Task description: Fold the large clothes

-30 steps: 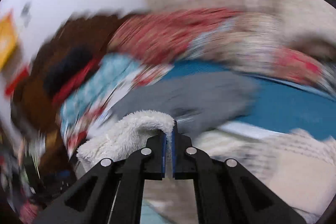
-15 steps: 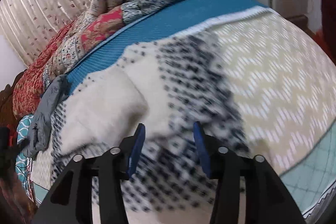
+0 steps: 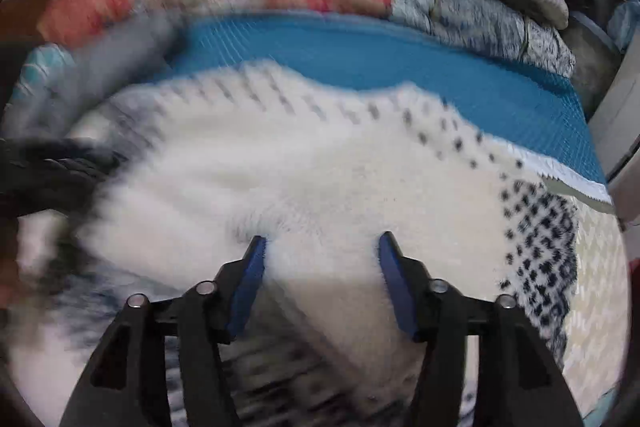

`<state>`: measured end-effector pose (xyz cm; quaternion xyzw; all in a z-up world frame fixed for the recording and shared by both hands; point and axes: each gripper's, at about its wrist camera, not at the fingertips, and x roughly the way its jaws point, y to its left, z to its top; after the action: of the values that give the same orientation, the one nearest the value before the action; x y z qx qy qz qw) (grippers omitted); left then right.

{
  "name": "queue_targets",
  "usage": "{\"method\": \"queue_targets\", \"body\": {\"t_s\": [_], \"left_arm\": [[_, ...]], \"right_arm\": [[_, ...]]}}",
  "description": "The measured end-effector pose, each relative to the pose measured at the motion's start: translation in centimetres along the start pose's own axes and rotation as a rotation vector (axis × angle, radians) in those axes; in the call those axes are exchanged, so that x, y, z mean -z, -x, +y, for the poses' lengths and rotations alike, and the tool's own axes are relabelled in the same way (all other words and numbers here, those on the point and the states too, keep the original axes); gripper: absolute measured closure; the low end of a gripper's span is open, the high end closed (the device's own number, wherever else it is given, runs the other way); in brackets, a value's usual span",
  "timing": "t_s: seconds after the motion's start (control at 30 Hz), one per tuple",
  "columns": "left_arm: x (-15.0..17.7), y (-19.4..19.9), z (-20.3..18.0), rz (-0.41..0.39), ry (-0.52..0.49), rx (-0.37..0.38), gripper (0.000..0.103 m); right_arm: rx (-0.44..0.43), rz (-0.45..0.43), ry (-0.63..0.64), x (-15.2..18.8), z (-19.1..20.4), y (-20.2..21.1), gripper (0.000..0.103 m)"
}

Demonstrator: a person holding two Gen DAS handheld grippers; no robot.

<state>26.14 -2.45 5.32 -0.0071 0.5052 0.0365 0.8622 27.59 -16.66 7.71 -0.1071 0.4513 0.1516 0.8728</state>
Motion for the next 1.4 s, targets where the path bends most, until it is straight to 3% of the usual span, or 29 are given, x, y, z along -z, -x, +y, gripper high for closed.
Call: {"method": "queue_targets", "body": {"t_s": [0.03,0.1,0.13,0.23,0.27,0.33,0.4,0.47,0.53,0.67,0.73,0.8,0.83,0.87,0.93,0.97,1.0,1.1,1.2,1.27,1.33,1.4], "left_arm": [[0.0,0.1,0.0,-0.006,-0.007,-0.003,0.051],[0.2,0.4,-0.1,-0.022,-0.032,-0.012,0.051],[0.2,0.4,-0.1,-0.025,-0.038,-0.013,0.051],[0.0,0.7,-0.2,-0.051,-0.050,0.004,0.051],[-0.1,1.0,-0.3,-0.057,-0.046,0.005,0.051],[-0.2,2.3,0.6,-0.096,-0.013,0.046,0.051],[-0.4,3.6,1.8,-0.137,0.033,0.081,0.051],[-0.7,4.6,3.5,-0.162,0.088,0.112,0.051],[-1.2,4.6,4.7,-0.149,0.115,0.109,0.051],[-1.3,4.2,4.6,-0.118,0.099,0.108,0.051],[-0.7,4.4,3.5,-0.111,0.067,0.136,0.051],[0.1,4.4,1.8,-0.106,0.004,0.151,0.051],[0.6,4.2,0.5,-0.099,-0.046,0.148,0.051],[0.9,3.8,-0.1,-0.094,-0.077,0.140,0.051],[1.7,2.6,-1.4,-0.076,-0.134,0.098,0.051],[2.0,1.7,-1.7,-0.059,-0.145,0.089,0.051],[2.1,0.9,-1.7,-0.045,-0.145,0.105,0.051],[1.7,1.0,-1.5,-0.042,-0.128,0.131,0.049],[0.8,3.2,-0.3,-0.111,-0.097,0.191,0.049],[-0.5,3.7,0.6,-0.135,-0.062,0.198,0.049],[-2.1,2.7,1.1,-0.117,-0.039,0.172,0.049],[-3.4,0.8,1.2,-0.080,-0.019,0.172,0.049]], "right_arm": [[-0.069,-0.017,-0.143,-0.1,-2.5,0.5,0.099],[-0.224,-0.096,-0.407,0.7,-7.5,2.8,0.099],[-0.261,-0.177,-0.553,1.8,-11.0,4.8,0.099],[-0.165,-0.235,-0.784,4.7,-18.1,6.4,0.099],[-0.054,-0.177,-0.831,5.7,-20.3,5.7,0.097],[0.085,-0.022,-0.848,7.0,-23.0,4.2,0.097],[0.086,-0.045,-0.888,8.0,-24.2,5.0,0.097],[0.038,-0.137,-0.891,8.1,-23.7,6.9,0.094],[0.005,-0.177,-0.756,6.3,-20.7,7.9,0.089],[-0.035,-0.135,-0.519,1.7,-15.8,5.6,0.066],[-0.002,-0.094,-0.497,-0.3,-15.6,2.8,0.064],[-0.045,-0.027,-0.496,-0.4,-16.5,0.9,0.064],[-0.117,0.025,-0.496,-0.5,-16.6,-0.3,0.087],[-0.161,0.036,-0.503,-0.4,-16.7,-0.7,0.103],[-0.090,-0.088,-0.535,0.3,-17.5,1.4,0.103],[-0.005,-0.138,-0.588,0.9,-18.6,2.3,0.103],[0.024,-0.123,-0.630,1.6,-19.6,1.7,0.103],[-0.026,-0.058,-0.663,3.1,-20.3,-0.1,0.103],[-0.015,-0.160,-0.627,3.3,-19.5,3.2,0.091],[-0.036,-0.258,-0.633,3.7,-19.0,5.8,0.073],[-0.062,-0.323,-0.559,4.0,-16.5,7.9,0.069],[-0.082,-0.289,-0.453,4.3,-14.3,8.7,0.069]]}}
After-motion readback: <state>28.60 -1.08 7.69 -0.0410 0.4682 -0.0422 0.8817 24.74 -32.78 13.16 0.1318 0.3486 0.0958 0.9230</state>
